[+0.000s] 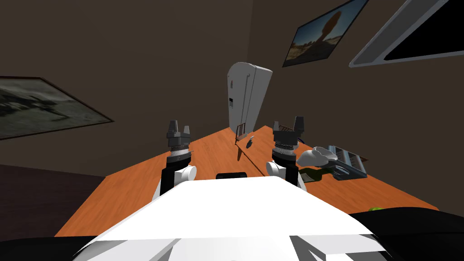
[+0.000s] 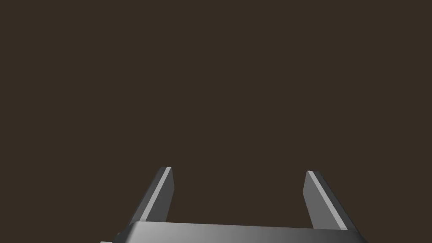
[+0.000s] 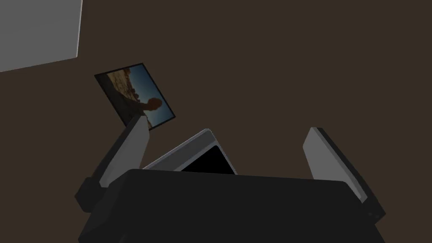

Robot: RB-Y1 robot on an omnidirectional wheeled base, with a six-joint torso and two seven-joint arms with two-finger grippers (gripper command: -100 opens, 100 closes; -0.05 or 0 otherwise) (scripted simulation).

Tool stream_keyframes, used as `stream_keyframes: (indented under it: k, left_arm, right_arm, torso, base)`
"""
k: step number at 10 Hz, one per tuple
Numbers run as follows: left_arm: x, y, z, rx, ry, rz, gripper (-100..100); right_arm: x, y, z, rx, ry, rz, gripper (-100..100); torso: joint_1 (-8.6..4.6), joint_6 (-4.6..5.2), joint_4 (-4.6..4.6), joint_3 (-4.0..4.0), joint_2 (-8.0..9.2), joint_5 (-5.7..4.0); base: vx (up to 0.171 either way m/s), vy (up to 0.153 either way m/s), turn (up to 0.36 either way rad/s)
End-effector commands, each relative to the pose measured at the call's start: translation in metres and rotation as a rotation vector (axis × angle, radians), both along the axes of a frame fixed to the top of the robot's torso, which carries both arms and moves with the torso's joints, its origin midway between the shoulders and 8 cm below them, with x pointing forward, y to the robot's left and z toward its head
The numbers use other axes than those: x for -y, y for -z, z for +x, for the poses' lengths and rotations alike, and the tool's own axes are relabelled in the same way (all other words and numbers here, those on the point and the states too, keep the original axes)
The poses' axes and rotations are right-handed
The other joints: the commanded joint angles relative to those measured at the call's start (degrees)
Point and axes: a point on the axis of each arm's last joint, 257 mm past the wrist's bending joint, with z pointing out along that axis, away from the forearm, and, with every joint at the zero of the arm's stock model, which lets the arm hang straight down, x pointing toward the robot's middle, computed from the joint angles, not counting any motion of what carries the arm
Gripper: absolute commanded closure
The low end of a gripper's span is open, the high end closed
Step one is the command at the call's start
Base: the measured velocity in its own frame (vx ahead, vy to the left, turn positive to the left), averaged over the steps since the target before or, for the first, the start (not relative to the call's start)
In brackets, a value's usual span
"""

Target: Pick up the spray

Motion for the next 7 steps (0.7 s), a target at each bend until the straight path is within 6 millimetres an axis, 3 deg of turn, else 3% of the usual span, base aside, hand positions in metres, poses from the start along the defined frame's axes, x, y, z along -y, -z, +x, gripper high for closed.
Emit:
stream_keyframes:
  k: [1, 4, 5, 6, 7]
  left_arm:
    - [0.0, 0.0, 0.0, 0.0, 0.0, 0.0, 0]
    - [0.0, 0.0, 0.0, 0.0, 0.0, 0.0, 0]
    - [0.0, 0.0, 0.0, 0.0, 0.0, 0.0, 0]
    - [0.0, 0.0, 0.0, 0.0, 0.0, 0.0, 0]
    - [0.0, 0.0, 0.0, 0.0, 0.0, 0.0, 0]
  right_arm:
    - [-0.003, 0.007, 0.005, -0.026, -0.005, -0.031, -100]
    - [-0.005, 0.034, 0.02, -0.114, 0.004, -0.107, -100]
    - [-0.002, 0.062, 0.031, -0.196, 0.028, -0.161, -100]
    - [-0.002, 0.063, 0.031, -0.198, 0.028, -0.16, -100]
    - [0.002, 0.081, 0.037, -0.246, 0.046, -0.188, -100]
  torso:
    - [0.0, 0.0, 0.0, 0.0, 0.0, 0.0]
    - [0.22, -0.01, 0.0, 0.01, 0.02, 0.04]
    - [0.31, -0.01, 0.0, 0.0, -0.01, 0.07]
    - [0.5, -0.01, -0.01, -0.03, -0.05, 0.1]
    - [0.46, -0.01, -0.02, -0.04, -0.06, 0.11]
  base:
    - [-0.001, 0.021, 0.024]
    - [-0.003, 0.068, 0.039]
    - [0.021, 0.142, 0.09]
    - [0.017, 0.12, 0.03]
    - [0.021, 0.1, 0.036]
